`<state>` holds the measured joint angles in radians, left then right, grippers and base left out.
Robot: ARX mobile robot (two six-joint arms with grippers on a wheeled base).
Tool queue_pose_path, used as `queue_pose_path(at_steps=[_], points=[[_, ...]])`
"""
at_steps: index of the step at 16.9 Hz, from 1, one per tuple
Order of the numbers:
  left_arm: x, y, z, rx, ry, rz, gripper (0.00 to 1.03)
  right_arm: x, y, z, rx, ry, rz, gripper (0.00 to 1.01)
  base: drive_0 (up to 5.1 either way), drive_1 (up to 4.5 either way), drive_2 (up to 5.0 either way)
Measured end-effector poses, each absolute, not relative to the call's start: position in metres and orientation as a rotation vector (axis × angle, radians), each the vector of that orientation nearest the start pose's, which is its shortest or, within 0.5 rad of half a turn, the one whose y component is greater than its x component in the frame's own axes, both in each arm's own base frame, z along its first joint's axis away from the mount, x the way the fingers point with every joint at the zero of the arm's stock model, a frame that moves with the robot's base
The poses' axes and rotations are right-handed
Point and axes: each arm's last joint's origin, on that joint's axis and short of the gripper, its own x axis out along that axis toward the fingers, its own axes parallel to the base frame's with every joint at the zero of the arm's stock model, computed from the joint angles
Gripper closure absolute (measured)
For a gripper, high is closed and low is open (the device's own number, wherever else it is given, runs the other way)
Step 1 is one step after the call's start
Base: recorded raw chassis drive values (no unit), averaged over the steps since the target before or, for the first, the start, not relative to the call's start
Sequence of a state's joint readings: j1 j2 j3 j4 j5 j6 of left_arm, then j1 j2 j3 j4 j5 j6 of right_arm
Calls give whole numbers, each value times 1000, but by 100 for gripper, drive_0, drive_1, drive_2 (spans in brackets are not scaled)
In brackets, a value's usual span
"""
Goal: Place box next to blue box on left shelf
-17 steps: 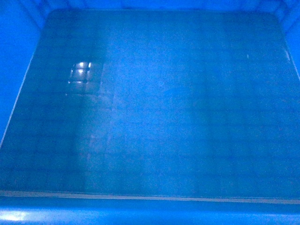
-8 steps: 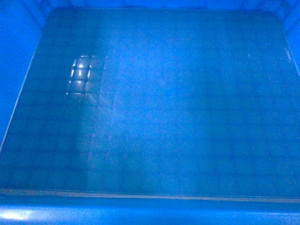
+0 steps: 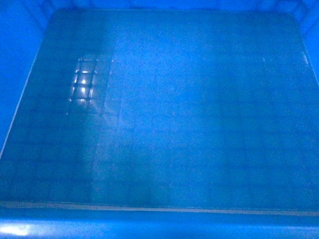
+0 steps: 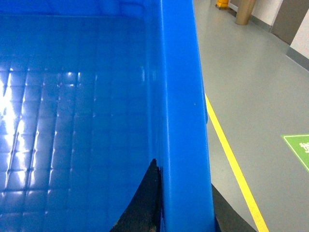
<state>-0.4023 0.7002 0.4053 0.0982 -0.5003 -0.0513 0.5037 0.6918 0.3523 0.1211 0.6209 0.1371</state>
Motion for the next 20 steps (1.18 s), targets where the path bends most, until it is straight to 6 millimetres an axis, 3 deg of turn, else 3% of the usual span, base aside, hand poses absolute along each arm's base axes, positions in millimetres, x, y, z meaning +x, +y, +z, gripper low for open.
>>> queue_pose_path(at_steps=[20], points=[[154, -50, 242, 36, 173, 106, 93, 145, 61, 227, 21, 176, -129, 91, -3, 426, -432]])
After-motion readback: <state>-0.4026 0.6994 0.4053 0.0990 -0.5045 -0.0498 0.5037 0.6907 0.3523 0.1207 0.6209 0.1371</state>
